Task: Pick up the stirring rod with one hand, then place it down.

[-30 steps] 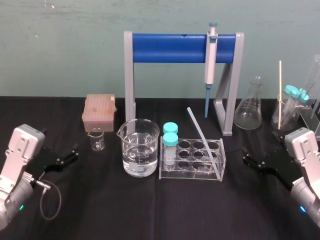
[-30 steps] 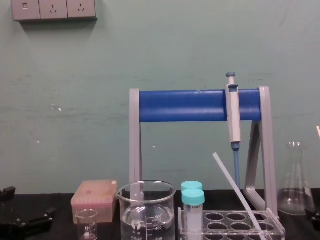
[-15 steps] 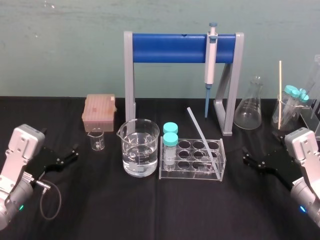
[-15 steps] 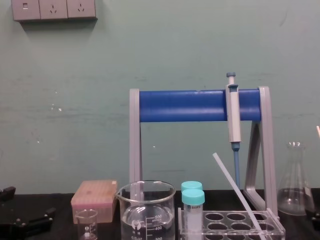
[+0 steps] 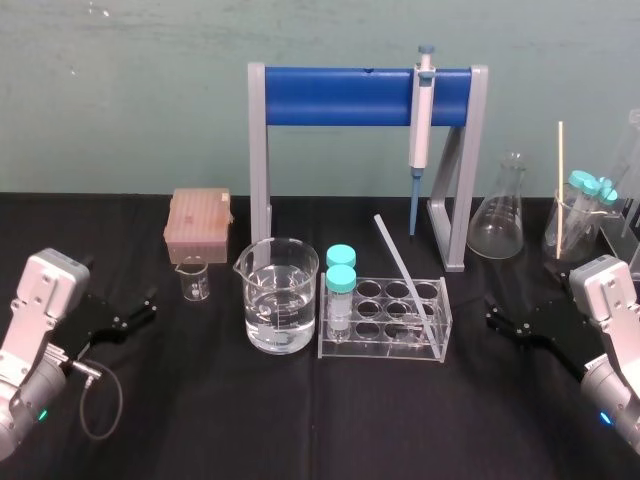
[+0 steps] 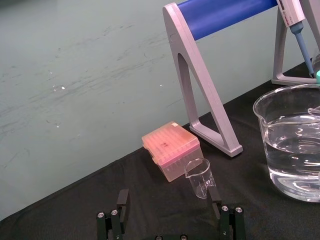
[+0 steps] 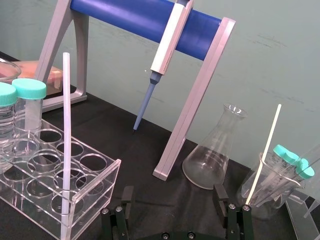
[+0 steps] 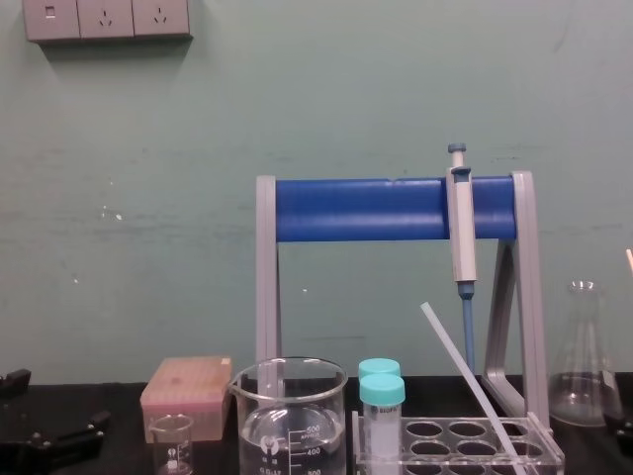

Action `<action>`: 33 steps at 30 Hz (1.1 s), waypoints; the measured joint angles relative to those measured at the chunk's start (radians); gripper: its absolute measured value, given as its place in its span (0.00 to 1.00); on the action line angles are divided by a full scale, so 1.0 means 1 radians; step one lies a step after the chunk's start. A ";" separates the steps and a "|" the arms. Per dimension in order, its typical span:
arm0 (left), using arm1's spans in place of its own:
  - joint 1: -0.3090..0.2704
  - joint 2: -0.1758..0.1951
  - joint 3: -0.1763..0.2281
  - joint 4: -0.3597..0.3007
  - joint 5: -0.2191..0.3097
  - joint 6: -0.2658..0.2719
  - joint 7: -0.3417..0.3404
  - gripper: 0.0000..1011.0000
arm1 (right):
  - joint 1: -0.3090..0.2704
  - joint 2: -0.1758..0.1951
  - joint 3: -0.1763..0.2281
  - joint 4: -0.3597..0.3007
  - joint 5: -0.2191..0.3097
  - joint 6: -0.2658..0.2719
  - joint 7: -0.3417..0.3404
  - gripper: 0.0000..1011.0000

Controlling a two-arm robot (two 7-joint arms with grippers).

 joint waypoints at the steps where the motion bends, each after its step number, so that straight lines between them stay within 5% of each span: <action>1: 0.000 0.000 0.000 0.000 0.000 0.000 0.000 0.99 | 0.000 0.000 0.000 0.000 0.000 0.000 0.000 0.99; 23: 0.000 0.000 0.000 0.000 0.000 0.000 0.000 0.99 | -0.003 0.001 0.014 -0.008 0.004 -0.008 0.017 0.99; 33: 0.000 0.000 0.000 0.000 0.000 0.000 0.000 0.99 | 0.044 -0.005 0.045 -0.022 0.061 -0.089 0.168 0.99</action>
